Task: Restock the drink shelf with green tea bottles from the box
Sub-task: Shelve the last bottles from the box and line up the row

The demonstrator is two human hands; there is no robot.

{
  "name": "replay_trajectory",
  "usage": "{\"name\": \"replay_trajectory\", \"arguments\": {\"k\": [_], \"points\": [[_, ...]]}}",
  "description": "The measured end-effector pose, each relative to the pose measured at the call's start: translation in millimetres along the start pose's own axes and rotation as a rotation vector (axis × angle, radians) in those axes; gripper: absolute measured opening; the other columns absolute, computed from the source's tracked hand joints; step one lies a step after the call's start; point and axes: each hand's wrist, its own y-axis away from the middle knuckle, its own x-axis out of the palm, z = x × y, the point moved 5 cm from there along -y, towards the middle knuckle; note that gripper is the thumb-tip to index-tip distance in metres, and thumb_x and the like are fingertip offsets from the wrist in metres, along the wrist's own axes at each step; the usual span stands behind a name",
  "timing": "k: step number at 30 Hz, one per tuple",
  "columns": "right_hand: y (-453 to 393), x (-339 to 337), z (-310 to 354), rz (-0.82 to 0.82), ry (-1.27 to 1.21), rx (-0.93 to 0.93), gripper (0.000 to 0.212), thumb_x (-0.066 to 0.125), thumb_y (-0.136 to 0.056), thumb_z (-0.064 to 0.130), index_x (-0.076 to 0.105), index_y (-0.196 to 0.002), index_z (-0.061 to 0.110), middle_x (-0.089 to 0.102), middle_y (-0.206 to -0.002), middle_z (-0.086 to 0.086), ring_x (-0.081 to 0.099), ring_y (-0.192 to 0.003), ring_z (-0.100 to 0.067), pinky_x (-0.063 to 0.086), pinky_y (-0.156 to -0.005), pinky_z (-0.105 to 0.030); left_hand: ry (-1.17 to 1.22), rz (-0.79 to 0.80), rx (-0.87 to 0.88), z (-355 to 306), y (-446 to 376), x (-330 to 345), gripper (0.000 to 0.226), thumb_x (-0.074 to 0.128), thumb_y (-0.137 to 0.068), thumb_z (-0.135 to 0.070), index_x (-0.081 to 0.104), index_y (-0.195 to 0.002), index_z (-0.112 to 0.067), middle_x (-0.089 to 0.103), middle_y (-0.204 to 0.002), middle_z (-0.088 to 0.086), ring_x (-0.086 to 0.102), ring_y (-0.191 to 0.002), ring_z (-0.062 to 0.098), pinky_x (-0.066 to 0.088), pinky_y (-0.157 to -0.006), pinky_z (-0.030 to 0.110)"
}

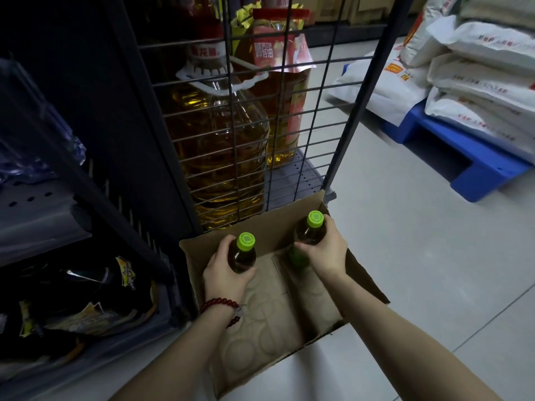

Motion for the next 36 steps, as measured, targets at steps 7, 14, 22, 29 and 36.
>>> {"name": "replay_trajectory", "arguments": {"k": [7,14,22,29,36], "points": [[25,-30,22,0.034,-0.040,-0.039,0.075,0.087,-0.064,0.024,0.052,-0.130,0.021,0.064,-0.120,0.005,0.057,-0.113,-0.014,0.042,-0.096,-0.025,0.099,-0.074,0.024,-23,7,-18,0.072,0.081,-0.062,-0.040,0.047,-0.125,-0.035,0.056,-0.100,-0.017,0.051,-0.094,0.006,0.037,-0.089,0.020],[52,-81,102,0.067,-0.001,-0.172,0.067,0.088,-0.055,0.034,0.062,-0.116,0.025,0.072,-0.103,0.006,0.066,-0.097,-0.011,0.054,-0.090,-0.036,0.093,-0.003,0.156,-115,9,-60,0.082,0.086,-0.057,-0.037,0.050,-0.130,-0.031,0.054,-0.102,-0.017,0.052,-0.095,0.003,0.039,-0.088,0.018],[89,-181,245,0.065,-0.042,-0.247,0.058,0.087,-0.053,0.037,0.063,-0.105,0.037,0.067,-0.086,0.029,0.060,-0.084,0.018,0.042,-0.073,-0.001,0.007,0.083,0.255,-278,38,-139,0.077,0.085,-0.053,-0.043,0.056,-0.123,-0.034,0.069,-0.105,-0.009,0.062,-0.099,0.011,0.042,-0.086,0.016],[108,-290,389,0.151,-0.052,-0.211,0.068,0.088,-0.057,0.040,0.062,-0.119,0.030,0.071,-0.102,0.011,0.065,-0.094,0.002,0.053,-0.087,-0.025,0.039,0.177,0.290,-439,62,-227,0.081,0.087,-0.052,-0.039,0.055,-0.125,-0.028,0.056,-0.093,-0.020,0.056,-0.088,0.001,0.040,-0.078,0.013],[143,-390,543,0.110,-0.012,-0.332,0.060,0.088,-0.058,0.037,0.064,-0.112,0.039,0.072,-0.101,0.019,0.065,-0.099,0.003,0.053,-0.093,-0.032,0.017,0.235,0.341,-578,93,-320,0.073,0.086,-0.052,-0.044,0.058,-0.119,-0.031,0.067,-0.092,-0.014,0.061,-0.081,0.002,0.043,-0.068,0.008]]}}
